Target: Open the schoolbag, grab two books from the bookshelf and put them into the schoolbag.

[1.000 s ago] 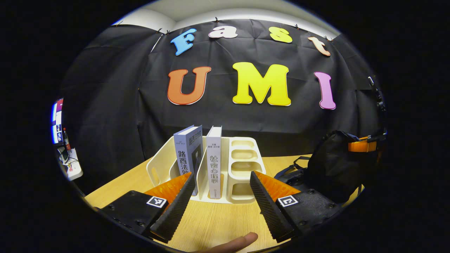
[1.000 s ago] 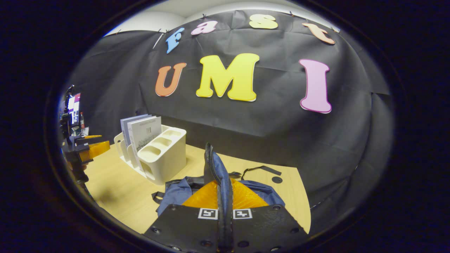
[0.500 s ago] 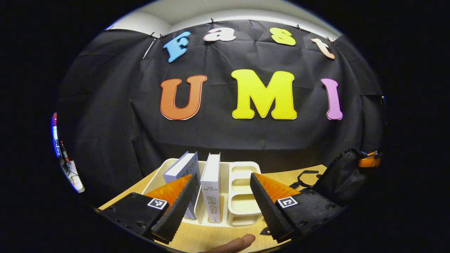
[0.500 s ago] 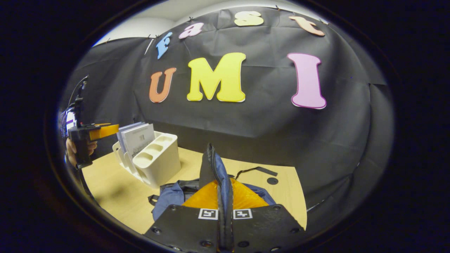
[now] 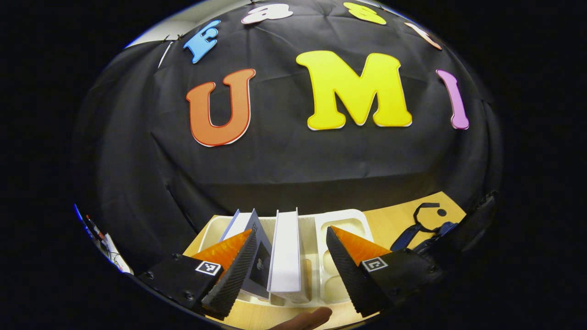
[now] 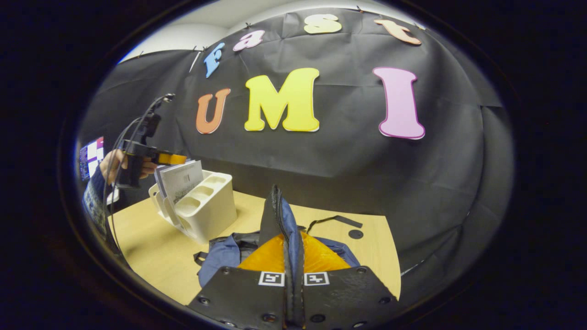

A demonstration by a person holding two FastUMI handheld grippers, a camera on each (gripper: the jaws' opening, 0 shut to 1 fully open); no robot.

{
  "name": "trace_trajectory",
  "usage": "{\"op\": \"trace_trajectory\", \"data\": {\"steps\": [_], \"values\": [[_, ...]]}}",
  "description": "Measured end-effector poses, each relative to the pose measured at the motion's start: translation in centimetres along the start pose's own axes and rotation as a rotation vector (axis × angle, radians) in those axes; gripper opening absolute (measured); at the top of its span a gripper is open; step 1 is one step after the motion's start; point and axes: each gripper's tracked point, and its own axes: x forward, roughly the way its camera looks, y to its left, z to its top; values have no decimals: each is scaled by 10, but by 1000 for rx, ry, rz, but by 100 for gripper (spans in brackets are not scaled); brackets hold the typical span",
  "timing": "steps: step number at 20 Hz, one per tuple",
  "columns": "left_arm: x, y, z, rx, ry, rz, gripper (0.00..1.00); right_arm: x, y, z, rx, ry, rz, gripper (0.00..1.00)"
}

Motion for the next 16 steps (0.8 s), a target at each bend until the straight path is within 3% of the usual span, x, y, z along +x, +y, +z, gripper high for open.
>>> {"op": "trace_trajectory", "data": {"steps": [3, 8, 13, 16], "values": [[21, -5, -7, 67, 75, 3, 94, 1, 4, -9, 5, 12, 11, 1], [38, -9, -30, 35, 239, 5, 90, -1, 0, -12, 18, 10, 20, 1], [44, -16, -61, 25, 404, -44, 70, -5, -3, -17, 7, 2, 26, 1], [44, -18, -73, 20, 459, -44, 66, -6, -2, -19, 12, -2, 35, 1]]}}
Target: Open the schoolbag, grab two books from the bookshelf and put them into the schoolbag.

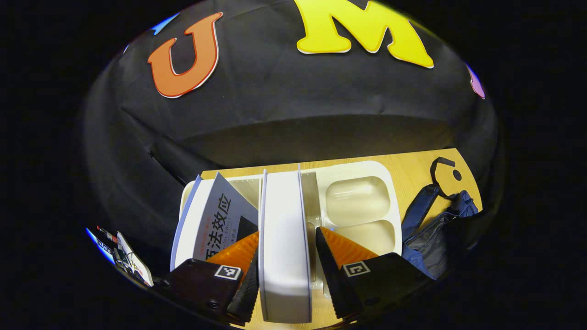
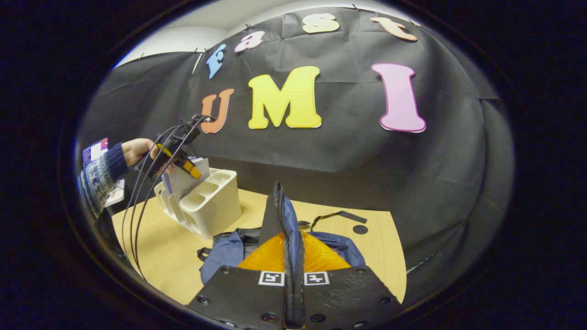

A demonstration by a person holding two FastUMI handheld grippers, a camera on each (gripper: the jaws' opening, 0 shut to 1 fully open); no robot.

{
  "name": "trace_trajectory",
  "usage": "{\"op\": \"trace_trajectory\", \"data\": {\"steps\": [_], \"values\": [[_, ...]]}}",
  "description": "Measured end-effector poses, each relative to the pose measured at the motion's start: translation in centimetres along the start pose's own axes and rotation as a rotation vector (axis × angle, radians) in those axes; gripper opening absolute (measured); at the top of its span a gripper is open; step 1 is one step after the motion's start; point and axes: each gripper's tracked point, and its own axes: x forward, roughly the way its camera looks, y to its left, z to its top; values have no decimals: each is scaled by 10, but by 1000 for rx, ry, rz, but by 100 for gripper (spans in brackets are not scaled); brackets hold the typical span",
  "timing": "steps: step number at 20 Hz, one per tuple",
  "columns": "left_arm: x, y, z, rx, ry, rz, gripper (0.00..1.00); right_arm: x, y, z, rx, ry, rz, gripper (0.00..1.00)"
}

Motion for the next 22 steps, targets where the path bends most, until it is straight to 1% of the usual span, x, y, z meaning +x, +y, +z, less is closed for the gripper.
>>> {"op": "trace_trajectory", "data": {"steps": [1, 2, 5, 9, 11, 12, 13, 14, 15, 16, 17, 18, 19, 20, 22], "values": [[-2, -3, -5, -9, 23, -13, 62, 1, -1, -1, 3, 1, 1, 1], [1, -4, -6, -14, 29, -19, 49, 1, -1, -2, 7, 2, 3, 1], [-7, -6, -13, -32, 45, -33, 48, 0, -3, -5, 12, 2, 1, 1], [-30, 6, -24, -78, 31, -2, 48, -1, -2, -7, 22, -6, -1, 1], [-47, 2, -28, -98, -12, -46, 47, 0, -2, -9, 23, -7, -4, 1], [-57, 0, -31, -106, -36, -67, 51, 0, 0, -10, 26, -5, 2, 1], [-68, 2, -36, -116, -54, -72, 47, 1, 3, -10, 36, -2, 19, 1], [-79, 4, -41, -122, -71, -70, 47, 1, 4, -11, 43, 1, 23, 1], [-91, 6, -50, -130, -89, -74, 48, 3, 0, -13, 43, 5, 15, 1], [-103, 8, -59, -146, -106, -83, 52, 3, -2, -13, 44, 7, 11, 1], [-113, 9, -67, -173, -121, -94, 47, 4, -1, -14, 49, 9, 9, 1], [-122, 12, -77, -220, -139, -109, 47, 4, -2, -15, 52, 11, 6, 1], [-131, 12, -87, -271, -145, -132, 51, 4, -3, -16, 53, 12, 2, 1], [-137, 13, -98, -326, -146, -157, 48, 4, -4, -17, 57, 14, -1, 1], [-147, 16, -119, -442, -135, -206, 48, 3, -5, -18, 61, 21, -10, 1]]}}
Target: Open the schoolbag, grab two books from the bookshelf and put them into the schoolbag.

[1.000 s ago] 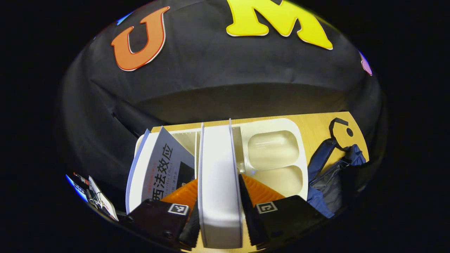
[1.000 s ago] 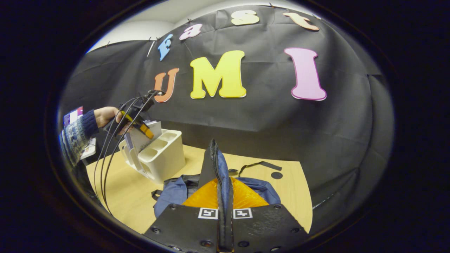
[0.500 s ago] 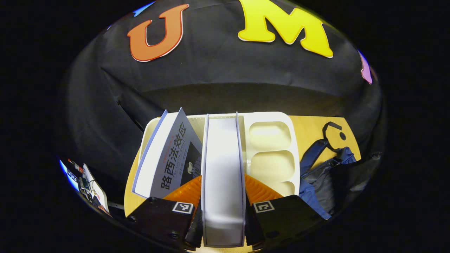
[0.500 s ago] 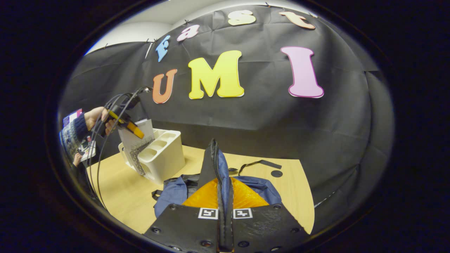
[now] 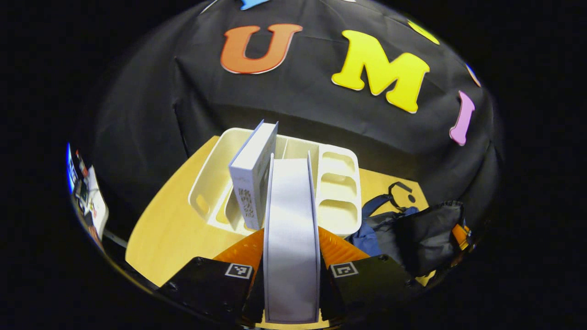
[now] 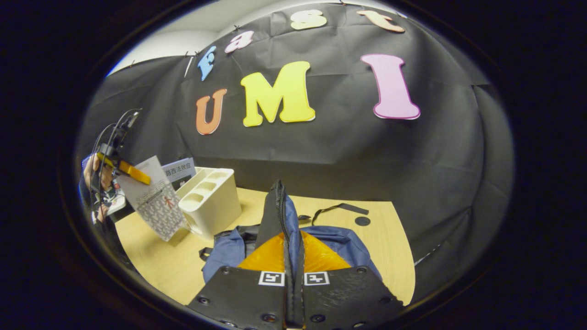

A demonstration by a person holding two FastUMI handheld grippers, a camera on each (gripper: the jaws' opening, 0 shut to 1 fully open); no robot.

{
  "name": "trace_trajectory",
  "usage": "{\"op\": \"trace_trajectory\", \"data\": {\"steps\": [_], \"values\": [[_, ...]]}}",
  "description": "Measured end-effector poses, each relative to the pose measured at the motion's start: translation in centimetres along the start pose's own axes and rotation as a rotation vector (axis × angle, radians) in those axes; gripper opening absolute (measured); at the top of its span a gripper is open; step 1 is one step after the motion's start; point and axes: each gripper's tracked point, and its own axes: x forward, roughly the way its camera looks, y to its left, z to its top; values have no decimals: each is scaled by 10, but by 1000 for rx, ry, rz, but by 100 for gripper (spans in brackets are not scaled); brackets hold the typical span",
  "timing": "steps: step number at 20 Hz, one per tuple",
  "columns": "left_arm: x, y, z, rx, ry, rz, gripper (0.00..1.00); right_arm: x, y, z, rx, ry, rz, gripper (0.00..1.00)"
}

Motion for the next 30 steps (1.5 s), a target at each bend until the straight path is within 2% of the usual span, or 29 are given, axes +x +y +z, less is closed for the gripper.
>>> {"op": "trace_trajectory", "data": {"steps": [4, 5, 6, 9, 14, 17, 18, 19, 20, 21, 24, 28, 30], "values": [[-18, 20, -25, -183, -3, -64, 48, 6, -1, -2, 9, 15, -14, 1], [-19, 19, -33, -224, -4, -89, 52, 7, 1, -3, 14, 18, -16, 1], [-20, 20, -40, -265, 3, -111, 48, 9, 3, -3, 13, 23, -17, 1], [-19, 16, -57, -381, 9, -178, 48, 13, 9, -3, -5, 42, -19, 1], [-14, -19, -70, -534, -5, -362, 48, 16, 13, 10, -4, 25, -48, 1], [-1, -51, -82, -584, 9, -463, 48, 13, 16, 20, -25, 9, -59, 1], [1, -62, -85, -604, 24, -504, 53, 13, 16, 23, -34, 5, -63, 1], [5, -75, -89, -611, 41, -548, 48, 12, 17, 25, -46, -1, -66, 1], [8, -88, -93, -610, 53, -589, 53, 12, 17, 28, -55, -7, -70, 1], [14, -98, -93, -621, 58, -611, 48, 12, 18, 29, -61, -11, -72, 1], [35, -124, -93, -622, 64, -636, 48, 8, 21, 36, -63, -32, -70, 1], [63, -152, -92, -563, 60, -601, 48, 7, 28, 48, -73, -56, -64, 1], [69, -172, -87, -560, 42, -614, 48, 8, 31, 51, -80, -63, -56, 1]]}}
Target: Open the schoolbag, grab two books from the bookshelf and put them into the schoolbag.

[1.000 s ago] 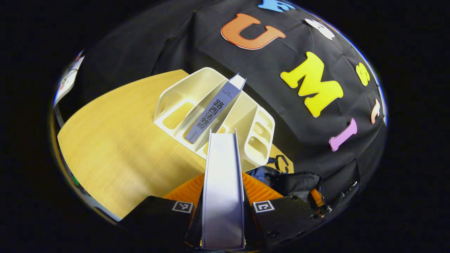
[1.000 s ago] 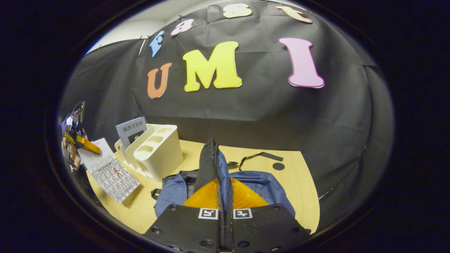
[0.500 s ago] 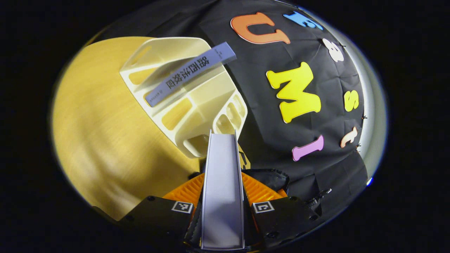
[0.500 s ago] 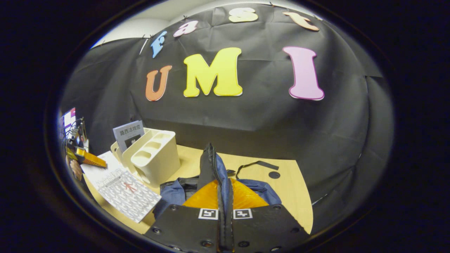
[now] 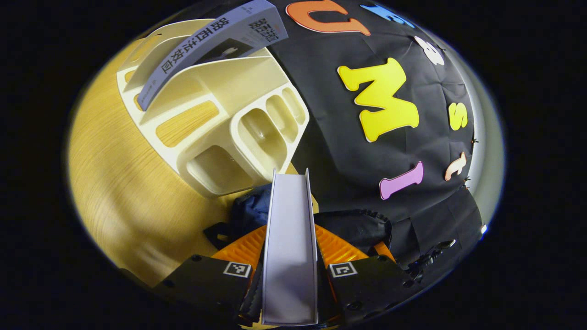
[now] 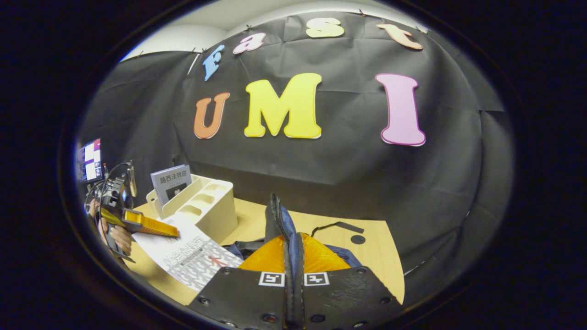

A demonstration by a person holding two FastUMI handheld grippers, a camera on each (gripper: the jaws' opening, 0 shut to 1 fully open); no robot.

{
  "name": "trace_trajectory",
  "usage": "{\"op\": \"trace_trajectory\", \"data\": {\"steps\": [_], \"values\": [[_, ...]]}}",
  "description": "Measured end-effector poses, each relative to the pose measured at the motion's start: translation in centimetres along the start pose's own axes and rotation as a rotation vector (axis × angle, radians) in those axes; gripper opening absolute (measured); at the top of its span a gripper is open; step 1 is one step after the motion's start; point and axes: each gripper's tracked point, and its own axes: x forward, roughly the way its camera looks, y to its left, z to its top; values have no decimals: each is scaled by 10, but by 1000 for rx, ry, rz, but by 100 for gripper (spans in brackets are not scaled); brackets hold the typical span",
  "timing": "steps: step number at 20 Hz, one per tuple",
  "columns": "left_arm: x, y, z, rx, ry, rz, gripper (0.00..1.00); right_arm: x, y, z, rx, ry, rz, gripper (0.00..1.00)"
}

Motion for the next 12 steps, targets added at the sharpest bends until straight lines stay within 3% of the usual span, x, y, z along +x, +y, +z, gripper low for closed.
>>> {"op": "trace_trajectory", "data": {"steps": [4, 7, 12], "values": [[38, -24, -12, -22, -14, -44, 48, -4, -6, 2, 8, -8, 8, 1], [74, -22, -19, -58, -47, -19, 48, -6, -14, 5, 59, -10, 11, 1], [116, -22, -76, -55, 6, -14, 48, -8, -13, 2, 129, -18, 46, 1]]}}
